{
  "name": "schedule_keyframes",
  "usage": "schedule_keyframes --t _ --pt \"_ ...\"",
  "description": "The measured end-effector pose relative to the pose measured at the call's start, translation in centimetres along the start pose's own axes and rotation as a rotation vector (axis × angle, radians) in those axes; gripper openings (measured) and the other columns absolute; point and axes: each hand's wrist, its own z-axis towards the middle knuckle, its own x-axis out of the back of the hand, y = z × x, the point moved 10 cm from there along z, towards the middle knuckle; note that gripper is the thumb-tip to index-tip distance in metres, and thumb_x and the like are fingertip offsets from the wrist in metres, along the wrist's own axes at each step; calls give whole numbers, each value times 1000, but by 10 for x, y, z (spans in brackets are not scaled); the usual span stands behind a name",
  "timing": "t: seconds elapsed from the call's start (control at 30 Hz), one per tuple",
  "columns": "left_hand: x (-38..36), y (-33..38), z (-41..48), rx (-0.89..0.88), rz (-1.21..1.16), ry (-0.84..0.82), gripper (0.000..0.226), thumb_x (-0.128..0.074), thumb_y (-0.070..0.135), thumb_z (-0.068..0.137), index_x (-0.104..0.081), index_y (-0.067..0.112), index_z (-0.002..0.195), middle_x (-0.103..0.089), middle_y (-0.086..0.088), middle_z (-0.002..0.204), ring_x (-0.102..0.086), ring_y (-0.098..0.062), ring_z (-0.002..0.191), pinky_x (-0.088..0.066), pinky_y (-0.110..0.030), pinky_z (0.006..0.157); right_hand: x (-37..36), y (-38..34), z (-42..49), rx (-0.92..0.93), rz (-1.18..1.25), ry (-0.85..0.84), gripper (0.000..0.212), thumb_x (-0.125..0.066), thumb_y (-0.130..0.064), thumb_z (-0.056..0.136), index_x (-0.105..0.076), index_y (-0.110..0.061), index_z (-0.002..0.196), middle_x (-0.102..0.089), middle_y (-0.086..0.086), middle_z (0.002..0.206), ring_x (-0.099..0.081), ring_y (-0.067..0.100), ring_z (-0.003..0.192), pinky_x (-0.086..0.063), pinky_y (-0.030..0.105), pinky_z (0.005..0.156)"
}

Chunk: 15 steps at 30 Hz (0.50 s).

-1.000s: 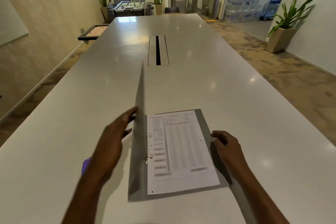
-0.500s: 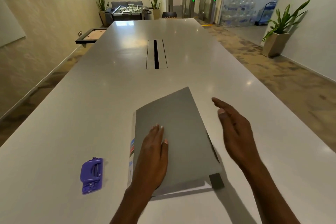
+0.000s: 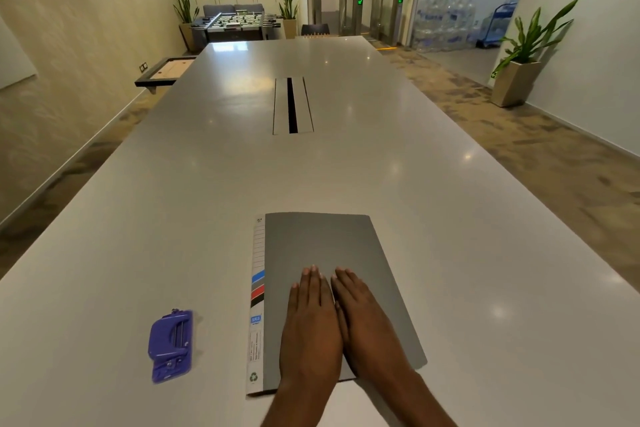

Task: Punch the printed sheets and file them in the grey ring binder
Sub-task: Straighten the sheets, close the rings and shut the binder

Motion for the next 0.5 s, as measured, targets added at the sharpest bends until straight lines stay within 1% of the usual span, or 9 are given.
schedule_keyframes --t 0.07,0.13,0.23,0.3,0.37,0.4,0.43,0.47,0.5 --pt "-9 2 -4 1 16 -26 103 -106 25 30 -73 -3 124 -58 -25 141 -64 -38 125 -5 -38 120 -6 8 -1 -26 -16 10 54 -30 -32 110 -20 -24 162 -7 -15 165 -1 -2 152 3 18 126" --pt "-16 3 -7 -10 13 -36 102 -106 29 32 -74 -4 123 -63 -26 139 -67 -38 122 -4 -38 121 -13 14 0 -45 -85 -11 55 -32 -29 111 -15 -24 163 0 -16 164 6 -3 151 15 10 117" --pt "-25 1 -9 -46 -30 -70 108 -106 30 28 -72 -7 123 -71 -27 128 -73 -40 113 -4 -38 122 -18 12 1 -17 -144 -7 62 -21 -42 106 -14 -18 162 1 -10 164 5 7 153 23 13 116" --pt "-27 0 -9 -89 -76 -43 124 -102 42 36 -55 -3 141 -70 -25 132 -71 -38 118 2 -36 127 -23 11 2 -21 -119 -55 84 0 -56 88 -5 -16 161 9 -9 162 13 6 150 28 13 113" --pt "-18 0 -7 -145 -66 67 119 -75 62 76 -20 3 163 -49 -23 157 -45 -33 148 6 -36 129 -25 12 2 -20 -105 -71 89 7 -58 80 2 -16 158 14 -8 159 15 6 149 27 11 111" --pt "-12 -2 -5 -167 -43 190 103 -54 60 93 -5 5 166 -36 -21 166 -23 -29 159 7 -36 130 -21 9 3 -6 -120 -31 86 2 -56 83 -4 -15 158 7 -5 162 8 9 150 21 13 115" --pt "-11 -1 -6 -185 -56 228 101 -51 56 95 2 6 165 -36 -21 166 -12 -26 162 7 -35 130 -15 5 3 5 -174 21 81 -8 -52 88 -20 -12 158 -12 1 166 -7 12 150 6 19 122" --pt "-18 1 -7 -183 -82 150 118 -67 56 84 3 5 165 -51 -22 156 -22 -27 159 6 -36 129 -17 6 3 -3 -212 2 75 -22 -47 91 -43 -8 152 -38 7 160 -25 14 145 -10 24 123" --pt "-26 0 -6 -162 -97 90 139 -86 53 64 -4 3 165 -64 -22 142 -44 -31 148 5 -36 128 -20 5 4 -2 -230 -27 67 -34 -42 91 -59 -7 142 -57 9 149 -38 16 138 -19 26 123"
